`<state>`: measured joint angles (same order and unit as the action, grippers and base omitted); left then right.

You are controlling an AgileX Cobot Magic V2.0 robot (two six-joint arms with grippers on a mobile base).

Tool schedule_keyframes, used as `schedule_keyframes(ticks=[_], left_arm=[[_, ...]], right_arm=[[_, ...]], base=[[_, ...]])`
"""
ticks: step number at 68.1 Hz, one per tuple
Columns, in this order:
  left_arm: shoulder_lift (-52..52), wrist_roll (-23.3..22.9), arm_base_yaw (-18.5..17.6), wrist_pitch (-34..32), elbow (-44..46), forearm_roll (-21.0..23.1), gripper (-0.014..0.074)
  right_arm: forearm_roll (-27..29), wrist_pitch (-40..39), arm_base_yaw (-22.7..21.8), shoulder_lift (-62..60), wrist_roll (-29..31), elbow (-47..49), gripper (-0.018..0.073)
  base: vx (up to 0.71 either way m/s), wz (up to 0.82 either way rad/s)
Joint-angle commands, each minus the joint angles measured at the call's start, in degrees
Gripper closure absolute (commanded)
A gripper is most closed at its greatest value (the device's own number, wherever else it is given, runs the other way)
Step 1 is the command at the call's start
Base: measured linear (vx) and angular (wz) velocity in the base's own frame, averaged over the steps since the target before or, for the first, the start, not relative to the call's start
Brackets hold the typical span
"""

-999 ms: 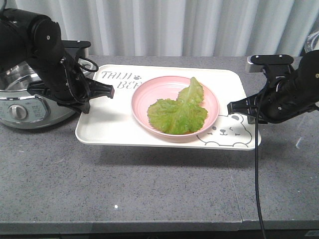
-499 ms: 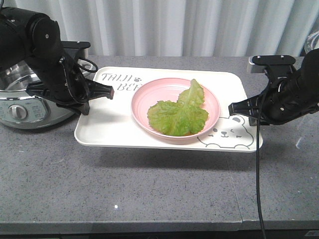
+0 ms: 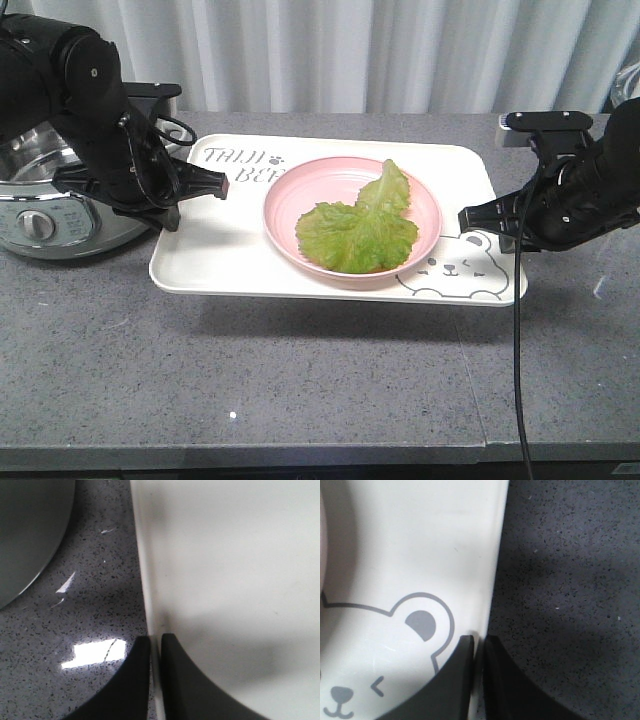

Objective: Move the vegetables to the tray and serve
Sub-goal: 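Hold the tray level with both grippers while the base turns away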

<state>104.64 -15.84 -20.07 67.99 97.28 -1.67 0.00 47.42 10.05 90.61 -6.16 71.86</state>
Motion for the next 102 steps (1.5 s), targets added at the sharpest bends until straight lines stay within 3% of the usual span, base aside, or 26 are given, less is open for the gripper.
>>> schedule_keyframes(ticks=[1, 102], left_arm=[[-3.5, 1.1, -0.8, -2.4, 1.7, 0.8, 0.0604], [-3.5, 1.1, -0.8, -2.4, 1.7, 0.8, 0.0603]], right_arm=[[0.0, -3.4, 0.2, -2.7, 1.3, 1.6, 0.0564], [0.0, -3.4, 0.2, -2.7, 1.3, 1.6, 0.0564]], base=[[0.0, 0.0], [0.0, -0.01]])
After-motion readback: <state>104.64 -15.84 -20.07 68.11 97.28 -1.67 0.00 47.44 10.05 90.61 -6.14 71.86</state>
